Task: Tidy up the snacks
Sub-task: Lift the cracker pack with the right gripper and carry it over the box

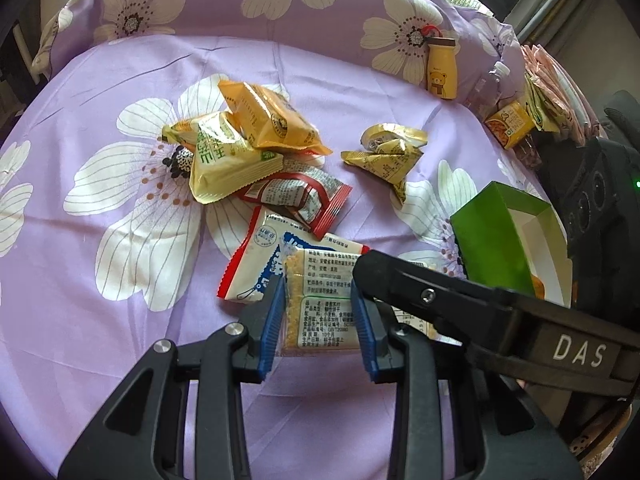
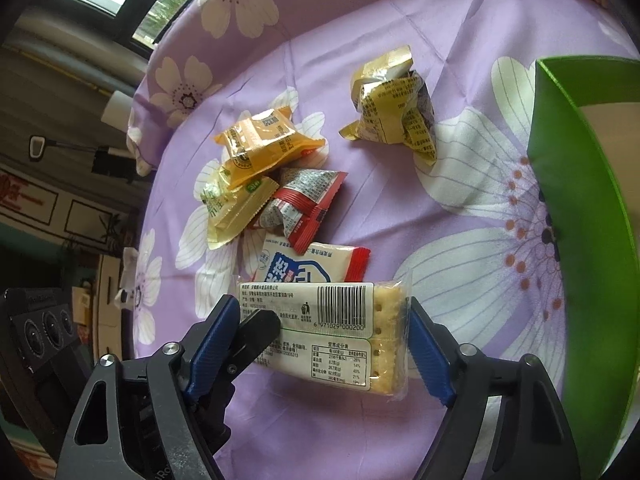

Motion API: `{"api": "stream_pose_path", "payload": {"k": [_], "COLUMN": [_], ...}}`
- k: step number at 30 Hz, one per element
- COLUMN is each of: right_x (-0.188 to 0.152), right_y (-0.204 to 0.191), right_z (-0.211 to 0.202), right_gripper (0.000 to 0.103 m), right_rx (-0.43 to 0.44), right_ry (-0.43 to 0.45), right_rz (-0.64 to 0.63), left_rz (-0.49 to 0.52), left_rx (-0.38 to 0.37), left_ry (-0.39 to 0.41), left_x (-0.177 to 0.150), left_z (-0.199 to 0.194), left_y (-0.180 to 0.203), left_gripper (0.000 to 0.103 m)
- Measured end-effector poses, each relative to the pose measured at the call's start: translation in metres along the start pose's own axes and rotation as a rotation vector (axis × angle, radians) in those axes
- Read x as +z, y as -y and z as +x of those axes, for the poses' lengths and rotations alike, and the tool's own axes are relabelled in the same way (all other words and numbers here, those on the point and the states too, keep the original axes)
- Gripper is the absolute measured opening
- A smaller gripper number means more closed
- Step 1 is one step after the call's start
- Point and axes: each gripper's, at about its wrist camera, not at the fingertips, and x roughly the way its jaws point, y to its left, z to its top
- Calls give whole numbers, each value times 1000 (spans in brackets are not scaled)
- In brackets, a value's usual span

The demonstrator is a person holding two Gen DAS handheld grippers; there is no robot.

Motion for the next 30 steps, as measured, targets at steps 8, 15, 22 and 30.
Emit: {"api": "stream_pose_path", "payload": {"k": [8,15,22,30], "right_x": [-3,-15,-24,-35], "right_y": [-14,-24,-20,14], "right_z": [-46,-87,-132,-169], "right_gripper": [83,83,83,83], "right_rx": [-5,-51,-73,-104], "right_ry": [113,220,341,424], "right_rz": [-36,-80,-87,-4], "left_rz": [35,69,136,219], "left_rx": [-47,-90,-140,-204], "left_ry": [75,126,177,153], "left_x": [1,-2,-2,-7], "left_z": [-31,-51,-69,-59], "left_y": [22,47,83,129], "left_gripper": [34,33,33,33]}}
